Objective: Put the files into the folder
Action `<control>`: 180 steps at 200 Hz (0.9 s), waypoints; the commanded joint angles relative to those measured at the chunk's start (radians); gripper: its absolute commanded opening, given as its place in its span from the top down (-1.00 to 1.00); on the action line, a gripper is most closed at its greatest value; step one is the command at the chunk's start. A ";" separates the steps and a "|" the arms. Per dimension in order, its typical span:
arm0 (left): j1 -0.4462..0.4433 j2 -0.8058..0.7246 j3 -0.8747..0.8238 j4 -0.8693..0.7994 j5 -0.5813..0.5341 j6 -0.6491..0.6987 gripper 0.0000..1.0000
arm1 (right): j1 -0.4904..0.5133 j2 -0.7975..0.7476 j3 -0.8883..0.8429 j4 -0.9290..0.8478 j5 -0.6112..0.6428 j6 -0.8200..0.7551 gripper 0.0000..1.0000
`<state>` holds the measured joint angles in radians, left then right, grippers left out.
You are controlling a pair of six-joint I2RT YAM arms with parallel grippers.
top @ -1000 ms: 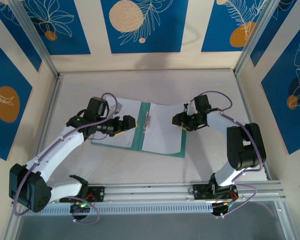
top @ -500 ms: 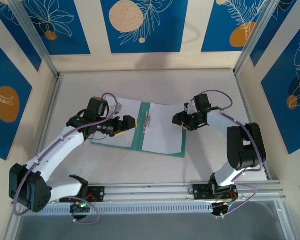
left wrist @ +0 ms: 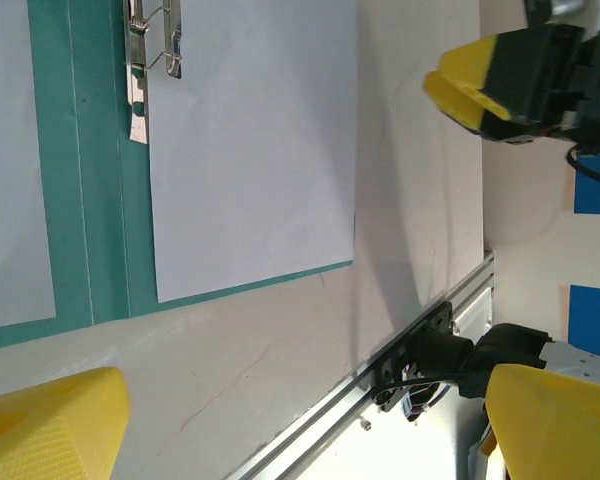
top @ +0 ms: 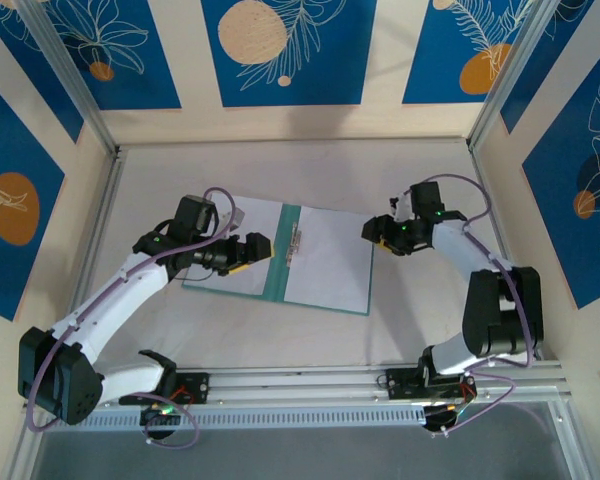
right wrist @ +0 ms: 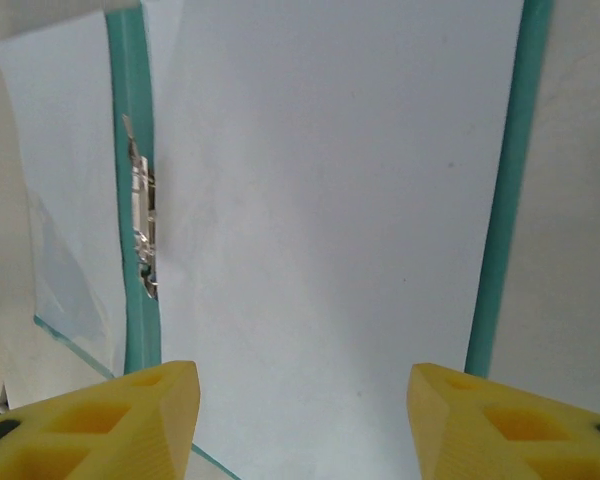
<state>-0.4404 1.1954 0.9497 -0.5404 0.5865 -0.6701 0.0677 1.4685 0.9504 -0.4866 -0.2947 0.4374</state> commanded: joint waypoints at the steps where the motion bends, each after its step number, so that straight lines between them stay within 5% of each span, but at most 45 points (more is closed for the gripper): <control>1: 0.016 0.004 0.001 -0.008 0.019 0.027 -0.84 | -0.020 -0.084 0.032 -0.064 -0.018 -0.017 -0.16; 93: 0.016 0.069 0.025 0.025 0.001 0.029 -0.84 | -0.025 -0.266 0.022 -0.121 -0.107 0.039 -0.16; 180: 0.008 0.337 0.201 0.152 -0.134 0.259 -0.81 | 0.041 -0.321 -0.106 -0.113 -0.187 0.099 -0.16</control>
<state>-0.4404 1.4551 1.0851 -0.4690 0.5121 -0.5240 0.0822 1.1690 0.8921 -0.5892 -0.4286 0.5003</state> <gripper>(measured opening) 0.907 0.580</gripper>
